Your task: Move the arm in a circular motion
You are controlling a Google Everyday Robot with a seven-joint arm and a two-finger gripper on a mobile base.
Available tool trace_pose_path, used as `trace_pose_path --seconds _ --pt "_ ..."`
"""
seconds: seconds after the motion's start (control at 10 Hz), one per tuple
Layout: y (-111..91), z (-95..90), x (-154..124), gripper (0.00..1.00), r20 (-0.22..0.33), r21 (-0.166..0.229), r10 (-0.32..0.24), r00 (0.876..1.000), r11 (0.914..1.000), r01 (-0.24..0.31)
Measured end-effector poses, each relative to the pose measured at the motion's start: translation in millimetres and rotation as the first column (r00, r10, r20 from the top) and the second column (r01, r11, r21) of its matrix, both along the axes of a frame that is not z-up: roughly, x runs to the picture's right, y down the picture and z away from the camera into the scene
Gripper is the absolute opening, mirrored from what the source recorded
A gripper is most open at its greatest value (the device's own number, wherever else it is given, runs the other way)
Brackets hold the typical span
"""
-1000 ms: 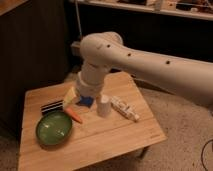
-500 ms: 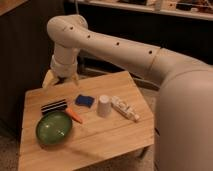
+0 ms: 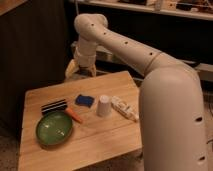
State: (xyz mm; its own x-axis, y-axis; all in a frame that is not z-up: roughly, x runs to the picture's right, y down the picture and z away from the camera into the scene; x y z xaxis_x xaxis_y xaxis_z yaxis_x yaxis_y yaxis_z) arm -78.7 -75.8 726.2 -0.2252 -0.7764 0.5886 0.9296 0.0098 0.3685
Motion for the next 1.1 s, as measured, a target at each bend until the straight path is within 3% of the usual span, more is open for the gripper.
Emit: trace_pose_path --seconds 0.2,0.4,0.6,0.7,0.9,1.1 --pt "5.5 7.1 48.2 0.80 -0.072 -0.013 0.051 0.996 0.9985 -0.052" --pt "16.8 4.5 103.4 0.80 -0.157 -0.016 0.104 0.982 0.9940 -0.108" --pt "32.3 -10.3 145.3 0.80 -0.222 -0.011 0.135 0.966 0.9899 -0.141" --pt "47.5 -28.4 169.8 0.80 -0.256 -0.004 0.148 0.955 0.9880 -0.154" --pt "67.5 -54.1 179.2 0.80 -0.287 0.002 0.150 0.946 0.9877 -0.156" --pt "97.4 -89.7 164.9 0.80 -0.306 -0.004 0.147 0.941 0.9878 -0.155"
